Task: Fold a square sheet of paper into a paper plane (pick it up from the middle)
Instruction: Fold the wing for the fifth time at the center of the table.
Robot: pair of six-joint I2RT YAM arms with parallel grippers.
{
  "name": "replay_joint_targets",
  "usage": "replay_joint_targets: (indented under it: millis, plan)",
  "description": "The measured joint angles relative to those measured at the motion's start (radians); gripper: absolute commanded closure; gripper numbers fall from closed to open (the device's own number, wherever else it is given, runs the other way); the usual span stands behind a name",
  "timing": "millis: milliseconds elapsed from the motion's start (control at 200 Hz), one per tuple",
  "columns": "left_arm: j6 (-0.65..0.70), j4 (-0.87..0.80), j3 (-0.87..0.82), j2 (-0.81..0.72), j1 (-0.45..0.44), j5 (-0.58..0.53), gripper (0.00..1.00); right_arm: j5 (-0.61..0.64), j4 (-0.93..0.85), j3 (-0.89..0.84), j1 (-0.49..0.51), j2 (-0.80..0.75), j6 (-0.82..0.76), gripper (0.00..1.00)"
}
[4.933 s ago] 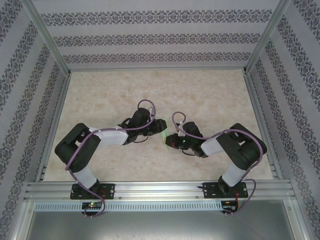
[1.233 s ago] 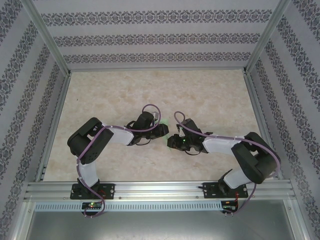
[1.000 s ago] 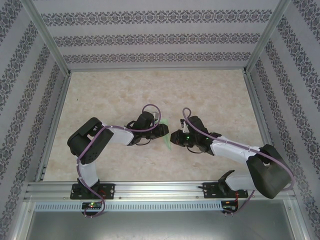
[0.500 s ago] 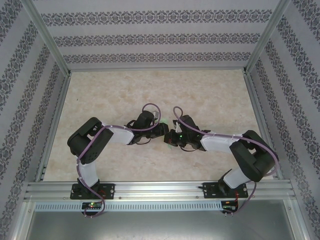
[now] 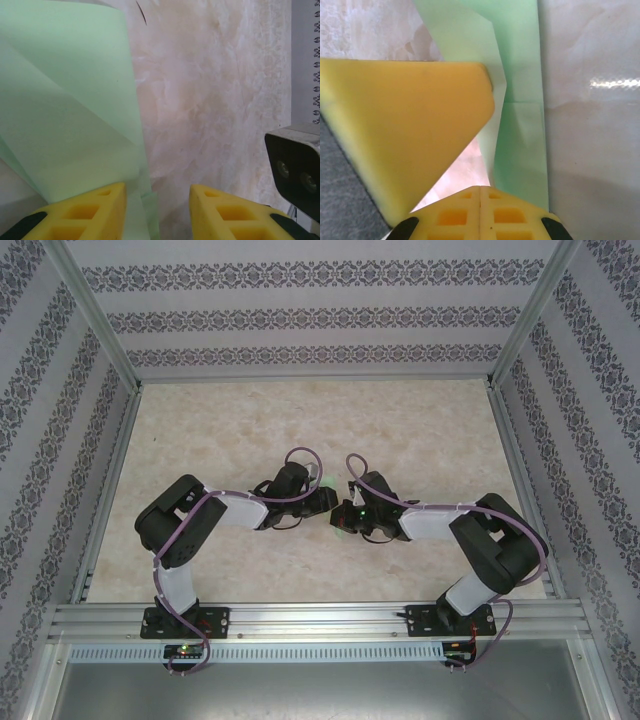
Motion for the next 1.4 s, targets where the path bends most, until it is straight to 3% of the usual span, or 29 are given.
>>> replay_joint_targets:
  millis: [704,1034,1404]
  plan:
    - [0.0,-0.008,0.016,0.017,-0.002,0.022,0.61,0.02,-0.046,-0.043,-0.02,-0.02,-0.035,0.97]
    - [0.0,-0.014,0.019,0.018,-0.005,0.022,0.61,-0.008,-0.1,-0.041,-0.019,-0.192,-0.051,0.95]
    - [0.0,-0.014,0.027,0.025,-0.005,0.023,0.61,-0.048,-0.09,-0.015,-0.017,-0.055,-0.058,0.95]
